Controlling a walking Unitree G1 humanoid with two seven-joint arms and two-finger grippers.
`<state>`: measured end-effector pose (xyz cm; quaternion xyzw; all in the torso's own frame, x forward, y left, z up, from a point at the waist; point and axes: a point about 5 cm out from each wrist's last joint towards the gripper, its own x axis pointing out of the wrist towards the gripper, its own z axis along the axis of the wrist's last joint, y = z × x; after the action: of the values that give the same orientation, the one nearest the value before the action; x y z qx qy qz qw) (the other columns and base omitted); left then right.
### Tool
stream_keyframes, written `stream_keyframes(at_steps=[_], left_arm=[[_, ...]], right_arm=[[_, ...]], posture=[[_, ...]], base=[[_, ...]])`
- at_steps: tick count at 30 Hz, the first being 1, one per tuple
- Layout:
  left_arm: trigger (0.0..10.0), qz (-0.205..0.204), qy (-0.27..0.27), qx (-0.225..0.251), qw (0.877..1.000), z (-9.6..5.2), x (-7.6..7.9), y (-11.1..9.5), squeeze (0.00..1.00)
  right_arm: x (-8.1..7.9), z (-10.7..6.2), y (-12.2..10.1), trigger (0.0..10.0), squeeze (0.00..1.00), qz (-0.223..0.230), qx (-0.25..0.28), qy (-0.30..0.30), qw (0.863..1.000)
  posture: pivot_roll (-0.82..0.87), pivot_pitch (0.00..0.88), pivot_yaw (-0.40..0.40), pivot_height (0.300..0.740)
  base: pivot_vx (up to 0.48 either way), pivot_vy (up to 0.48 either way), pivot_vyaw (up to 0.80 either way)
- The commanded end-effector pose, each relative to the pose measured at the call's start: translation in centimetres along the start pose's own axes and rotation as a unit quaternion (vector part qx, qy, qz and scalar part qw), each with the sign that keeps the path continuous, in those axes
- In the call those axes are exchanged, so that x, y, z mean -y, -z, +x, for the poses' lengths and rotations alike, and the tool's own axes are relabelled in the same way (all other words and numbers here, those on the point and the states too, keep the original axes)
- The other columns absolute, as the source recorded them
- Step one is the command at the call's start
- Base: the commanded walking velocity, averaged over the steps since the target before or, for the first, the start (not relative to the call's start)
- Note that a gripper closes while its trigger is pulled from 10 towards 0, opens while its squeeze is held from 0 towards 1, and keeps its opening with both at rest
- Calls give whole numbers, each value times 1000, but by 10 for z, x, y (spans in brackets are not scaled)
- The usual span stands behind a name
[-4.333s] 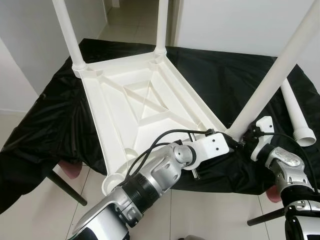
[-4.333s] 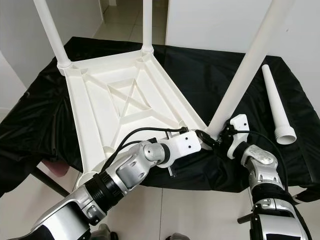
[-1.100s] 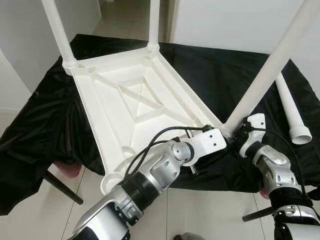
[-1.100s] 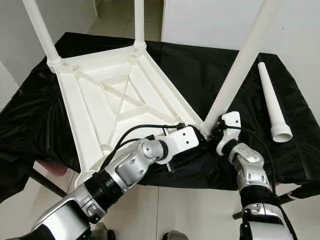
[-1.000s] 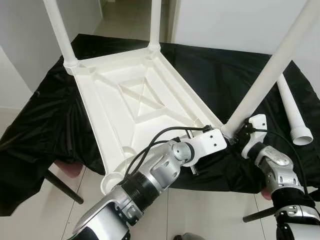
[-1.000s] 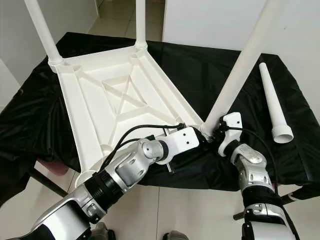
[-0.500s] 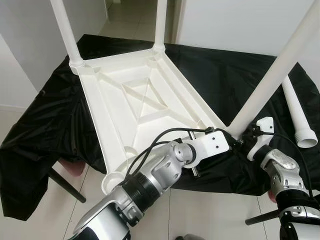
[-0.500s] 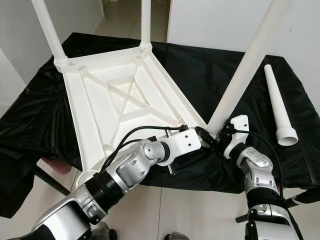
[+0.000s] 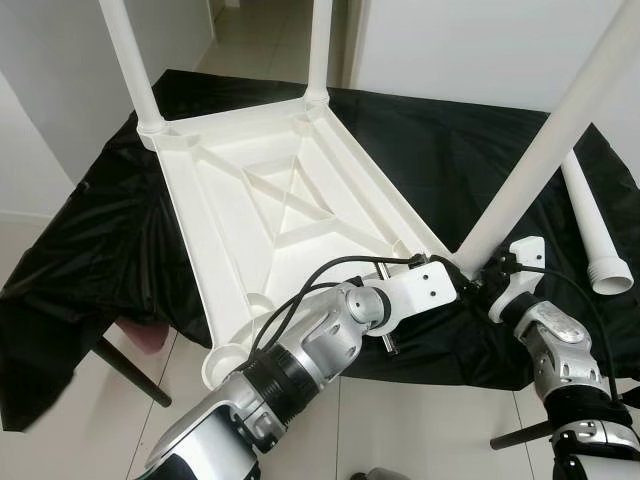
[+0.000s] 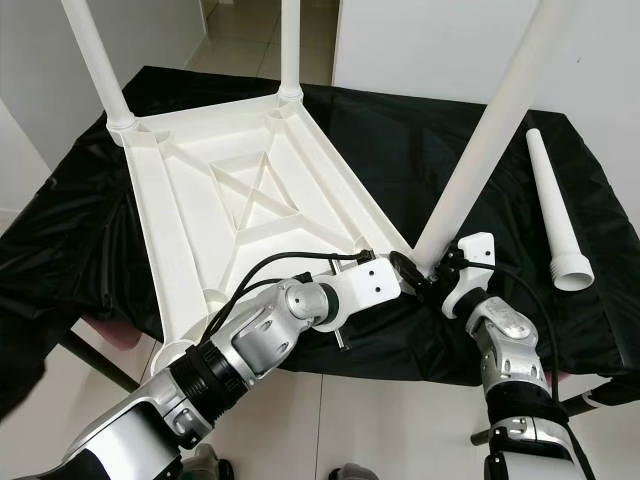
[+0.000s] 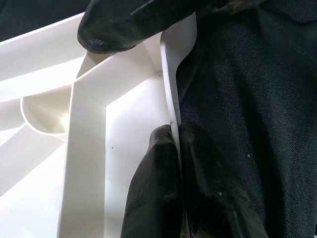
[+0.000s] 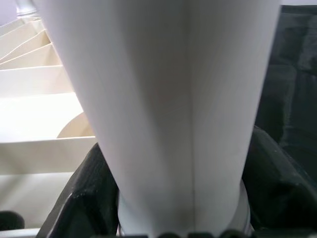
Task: Building children table
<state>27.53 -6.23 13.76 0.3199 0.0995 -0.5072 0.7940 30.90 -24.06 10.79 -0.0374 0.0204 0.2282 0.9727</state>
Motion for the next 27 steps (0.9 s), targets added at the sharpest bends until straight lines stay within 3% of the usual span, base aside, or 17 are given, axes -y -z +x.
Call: stream_keyframes(at_steps=[1, 12, 18, 21, 27], left_arm=[[10000, 18, 27, 7, 999, 2, 9, -6, 0], [10000, 18, 27, 8, 999, 2, 8, -7, 0], [10000, 18, 28, 10, 999, 3, 9, -7, 0], [10000, 17, 28, 12, 999, 5, 10, -9, 0], [10000, 14, 29, 14, 999, 5, 12, -9, 0]], right_arm=[[-16, 2, 23, 0, 0, 16, -53, -12, 998], [-35, 14, 19, 0, 0, 27, -39, 72, 996], [-48, 19, 16, 0, 0, 56, -33, 113, 991], [-56, 22, 18, 0, 0, 80, -33, 180, 980], [-54, 17, 22, 0, 0, 75, -40, 264, 961]], posture=[[18, 44, 8, 740], [8, 41, 3, 740], [0, 32, -6, 740], [0, 25, -14, 740], [1, 21, -19, 740]], base=[[0, 0, 0], [0, 0, 0], [0, 0, 0], [0, 0, 0], [0, 0, 0]])
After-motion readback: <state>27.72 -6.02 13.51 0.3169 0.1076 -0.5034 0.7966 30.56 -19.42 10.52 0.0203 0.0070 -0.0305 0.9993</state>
